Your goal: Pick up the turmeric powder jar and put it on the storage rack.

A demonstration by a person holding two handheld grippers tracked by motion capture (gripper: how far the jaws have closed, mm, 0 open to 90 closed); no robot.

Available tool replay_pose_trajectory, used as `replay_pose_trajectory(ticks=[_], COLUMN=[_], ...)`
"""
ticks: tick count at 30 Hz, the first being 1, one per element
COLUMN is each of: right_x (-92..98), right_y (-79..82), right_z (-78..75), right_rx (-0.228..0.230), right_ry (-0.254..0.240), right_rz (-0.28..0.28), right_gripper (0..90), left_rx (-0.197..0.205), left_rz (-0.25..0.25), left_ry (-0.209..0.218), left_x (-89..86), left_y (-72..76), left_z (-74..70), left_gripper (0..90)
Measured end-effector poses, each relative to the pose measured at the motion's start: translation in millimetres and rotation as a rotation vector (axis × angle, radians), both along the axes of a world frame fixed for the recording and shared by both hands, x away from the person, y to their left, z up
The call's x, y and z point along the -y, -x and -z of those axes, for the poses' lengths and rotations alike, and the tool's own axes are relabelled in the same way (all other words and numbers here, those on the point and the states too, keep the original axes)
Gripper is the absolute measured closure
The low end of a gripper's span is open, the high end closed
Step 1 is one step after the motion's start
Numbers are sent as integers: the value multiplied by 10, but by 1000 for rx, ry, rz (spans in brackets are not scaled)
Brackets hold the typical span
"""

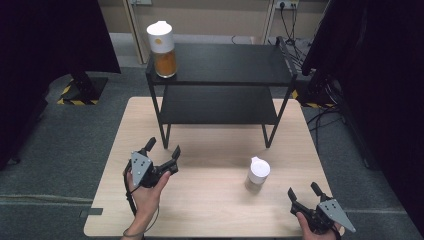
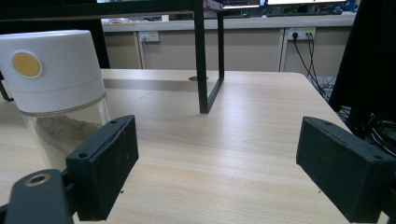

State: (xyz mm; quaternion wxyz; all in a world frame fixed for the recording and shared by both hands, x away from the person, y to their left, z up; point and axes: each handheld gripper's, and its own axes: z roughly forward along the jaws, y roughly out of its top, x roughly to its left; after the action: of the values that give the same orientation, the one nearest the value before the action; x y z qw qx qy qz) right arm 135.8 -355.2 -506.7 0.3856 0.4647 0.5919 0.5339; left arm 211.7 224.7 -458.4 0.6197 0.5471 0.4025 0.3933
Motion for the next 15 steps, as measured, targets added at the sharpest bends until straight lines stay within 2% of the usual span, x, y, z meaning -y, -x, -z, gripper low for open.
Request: replay_pose_trajectory(ticks=[11,15], right_x=[-7,-5], right_y=[0,-2], right_z=[-3,-3], right_rx=[0,-1], right_ry=[5,5], right_rz=[1,-1], right_gripper=[132,132], left_rx=[-72,-81], left_rz=[32,37], left_ry=[-33,-38], left_x=[-27,-22], left_y=[14,20], left_z=[215,273], left_gripper=[139,138])
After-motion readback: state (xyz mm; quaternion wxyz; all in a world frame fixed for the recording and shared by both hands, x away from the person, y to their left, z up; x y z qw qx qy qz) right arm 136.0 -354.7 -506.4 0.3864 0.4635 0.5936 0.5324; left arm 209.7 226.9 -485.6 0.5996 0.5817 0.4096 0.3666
